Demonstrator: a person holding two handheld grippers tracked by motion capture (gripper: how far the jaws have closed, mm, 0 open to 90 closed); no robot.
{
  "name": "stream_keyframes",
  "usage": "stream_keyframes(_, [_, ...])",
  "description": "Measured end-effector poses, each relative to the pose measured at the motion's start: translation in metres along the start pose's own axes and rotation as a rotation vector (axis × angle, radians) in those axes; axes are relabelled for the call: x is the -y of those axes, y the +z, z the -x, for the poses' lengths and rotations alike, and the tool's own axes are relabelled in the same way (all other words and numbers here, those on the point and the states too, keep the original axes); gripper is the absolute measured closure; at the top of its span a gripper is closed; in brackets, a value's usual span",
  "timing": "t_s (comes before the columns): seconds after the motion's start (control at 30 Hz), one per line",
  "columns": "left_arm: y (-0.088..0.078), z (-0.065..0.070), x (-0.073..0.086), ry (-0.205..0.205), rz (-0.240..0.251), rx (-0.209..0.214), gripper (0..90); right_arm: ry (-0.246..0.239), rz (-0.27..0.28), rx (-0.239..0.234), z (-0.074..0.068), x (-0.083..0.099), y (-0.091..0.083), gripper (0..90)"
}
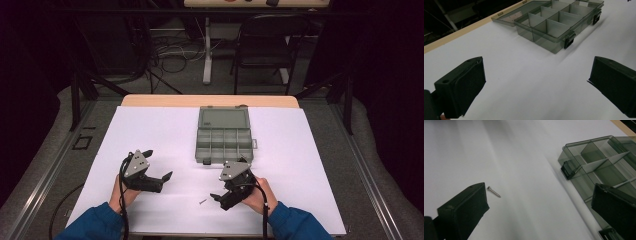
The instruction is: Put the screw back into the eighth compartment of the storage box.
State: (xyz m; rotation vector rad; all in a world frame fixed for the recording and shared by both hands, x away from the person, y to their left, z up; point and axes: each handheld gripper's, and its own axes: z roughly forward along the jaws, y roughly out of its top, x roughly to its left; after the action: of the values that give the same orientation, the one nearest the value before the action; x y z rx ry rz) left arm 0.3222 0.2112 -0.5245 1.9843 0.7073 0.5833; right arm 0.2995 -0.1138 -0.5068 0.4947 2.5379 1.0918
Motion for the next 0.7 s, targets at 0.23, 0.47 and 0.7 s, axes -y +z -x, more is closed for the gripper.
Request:
stream_keyframes(0.23, [-0.0023,0.0018,-0.0009,0.003,0.018,-0.008,0.0,0.000,0.011,-0.006,-0.0018,-0.0015,0.0004,0.0])
stream_keyframes(0.47, [-0.0014,0.0005,-0.0007,0.006,0.017,-0.004,0.0,0.001,0.019,-0.014,-0.0033,-0.0025,0.0010,0.0])
stream_keyframes(0.7, [-0.0015,0.0012,-0.0014,0.010,0.021,-0.005,0.0,-0.014,0.009,-0.039,-0.0081,-0.0046,0.0059,0.0])
